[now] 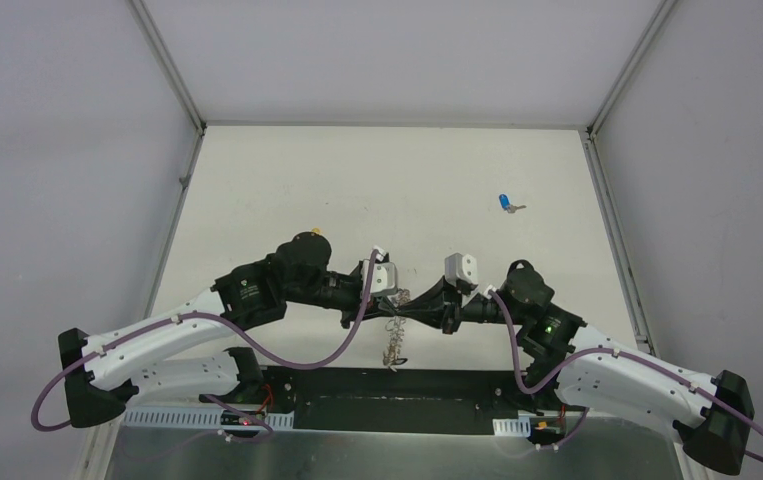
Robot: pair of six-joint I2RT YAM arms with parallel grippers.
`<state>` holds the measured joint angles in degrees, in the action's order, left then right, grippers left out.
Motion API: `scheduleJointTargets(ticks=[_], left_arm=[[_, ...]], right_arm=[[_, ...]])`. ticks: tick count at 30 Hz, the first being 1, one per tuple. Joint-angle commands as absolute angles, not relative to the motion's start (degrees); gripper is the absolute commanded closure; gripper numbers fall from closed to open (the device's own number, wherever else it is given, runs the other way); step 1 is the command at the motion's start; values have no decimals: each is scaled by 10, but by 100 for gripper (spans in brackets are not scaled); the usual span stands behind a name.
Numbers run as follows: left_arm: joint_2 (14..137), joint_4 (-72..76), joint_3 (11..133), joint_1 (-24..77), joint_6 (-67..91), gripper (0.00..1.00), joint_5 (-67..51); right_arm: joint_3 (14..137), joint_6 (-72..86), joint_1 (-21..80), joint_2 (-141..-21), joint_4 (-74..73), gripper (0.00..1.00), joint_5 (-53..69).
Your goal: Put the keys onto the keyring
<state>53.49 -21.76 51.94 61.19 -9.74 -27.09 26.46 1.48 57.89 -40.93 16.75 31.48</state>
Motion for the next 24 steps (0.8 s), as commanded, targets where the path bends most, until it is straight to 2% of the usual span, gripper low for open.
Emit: scheduleJointTargets(ticks=[1, 5, 6, 11, 15, 21, 24], left_arm=[[529, -196, 540, 616, -96, 100, -270], [520, -195, 536, 616, -92, 100, -262], [517, -195, 535, 616, -92, 100, -257], [505, -238, 548, 617, -112, 100, -231], [521, -322, 594, 616, -146, 100, -214], [587, -473, 691, 616, -197, 100, -194], [624, -532, 739, 616, -223, 100, -190]], right_arm=[[292, 14, 581, -405, 223, 100, 320], [290, 17, 581, -406, 224, 100, 317], [289, 19, 581, -406, 222, 96, 314], [288, 21, 581, -394, 197, 50, 296], [281, 24, 581, -384, 188, 31, 279], [288, 18, 581, -401, 188, 28, 285], [299, 14, 581, -424, 190, 31, 297]])
